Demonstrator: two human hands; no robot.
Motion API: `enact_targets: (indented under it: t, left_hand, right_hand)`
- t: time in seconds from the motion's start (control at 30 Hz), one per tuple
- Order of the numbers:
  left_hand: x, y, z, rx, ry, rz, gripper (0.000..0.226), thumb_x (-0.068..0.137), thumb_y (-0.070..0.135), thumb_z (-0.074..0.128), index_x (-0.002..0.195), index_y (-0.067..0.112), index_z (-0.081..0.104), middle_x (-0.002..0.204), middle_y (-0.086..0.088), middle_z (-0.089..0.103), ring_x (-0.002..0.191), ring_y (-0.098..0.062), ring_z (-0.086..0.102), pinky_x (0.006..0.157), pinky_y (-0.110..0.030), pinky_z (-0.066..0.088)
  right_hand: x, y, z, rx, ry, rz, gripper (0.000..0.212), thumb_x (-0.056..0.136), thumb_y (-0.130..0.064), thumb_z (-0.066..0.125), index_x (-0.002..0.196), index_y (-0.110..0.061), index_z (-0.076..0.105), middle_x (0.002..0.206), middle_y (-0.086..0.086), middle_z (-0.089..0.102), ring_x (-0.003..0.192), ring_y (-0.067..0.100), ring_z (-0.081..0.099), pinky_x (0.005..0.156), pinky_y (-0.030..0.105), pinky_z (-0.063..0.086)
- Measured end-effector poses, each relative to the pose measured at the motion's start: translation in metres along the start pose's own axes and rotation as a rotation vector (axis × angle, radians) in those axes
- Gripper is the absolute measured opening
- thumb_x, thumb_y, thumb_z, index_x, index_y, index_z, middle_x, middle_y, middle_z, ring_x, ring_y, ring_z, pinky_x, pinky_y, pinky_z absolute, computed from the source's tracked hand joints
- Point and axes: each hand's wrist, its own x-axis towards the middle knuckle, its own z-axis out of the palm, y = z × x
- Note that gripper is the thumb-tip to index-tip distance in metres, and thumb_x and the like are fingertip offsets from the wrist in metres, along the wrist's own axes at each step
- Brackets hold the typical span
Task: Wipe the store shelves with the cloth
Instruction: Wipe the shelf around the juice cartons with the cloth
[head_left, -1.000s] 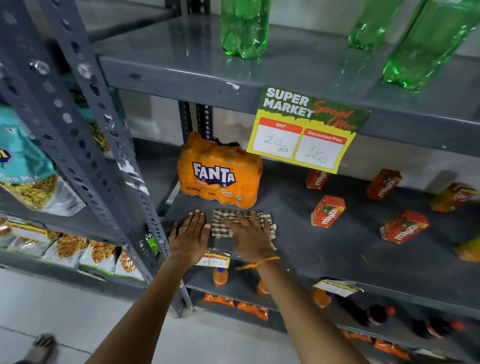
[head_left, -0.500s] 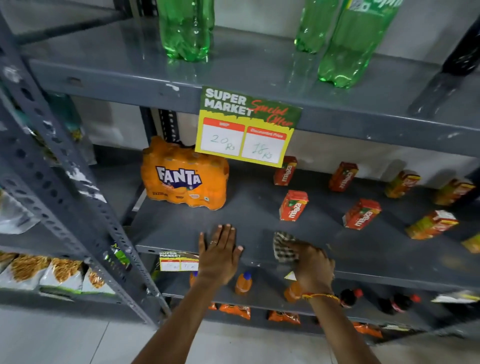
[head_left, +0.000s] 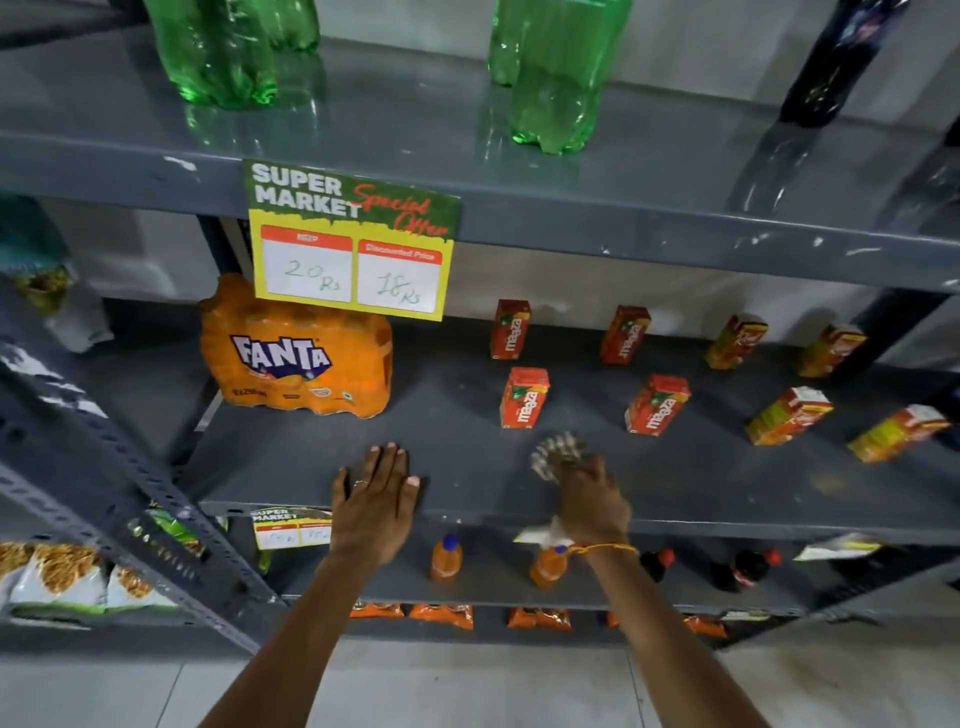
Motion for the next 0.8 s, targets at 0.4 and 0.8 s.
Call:
enact_targets:
  t: [0.4, 0.8]
  left_hand:
    - [0.000, 0.109, 0.029, -0.049, -0.044, 0.246, 0.098, 0.067, 0.059, -0.030, 0.145, 0.018, 0.014, 0.155, 0.005, 0.013, 0.141, -0.009, 0.004, 0.113, -0.044, -0.004]
    - [0.002, 0.241, 0.060, -0.084, -0.044, 0.064, 0.048, 0.099, 0.037, 0.015, 0.144, 0.022, 0.020, 0.154, 0.007, 0.014, 0.140, -0.008, 0.007, 0.114, -0.044, -0.001]
  right_hand:
    - [0.009, 0.017, -0.012, -0.005, 0.016, -0.184, 0.055, 0.088, -0.007, 0.044, 0.136, -0.035, 0.038, 0.148, 0.007, 0.029, 0.129, 0.035, 0.037, 0.099, 0.049, 0.045]
    - [0.015, 0.210, -0.037, 0.130, 0.104, 0.183, 0.034, 0.091, -0.014, 0.049, 0.125, -0.019, 0.050, 0.135, 0.016, 0.036, 0.113, 0.037, 0.050, 0.091, 0.043, 0.049]
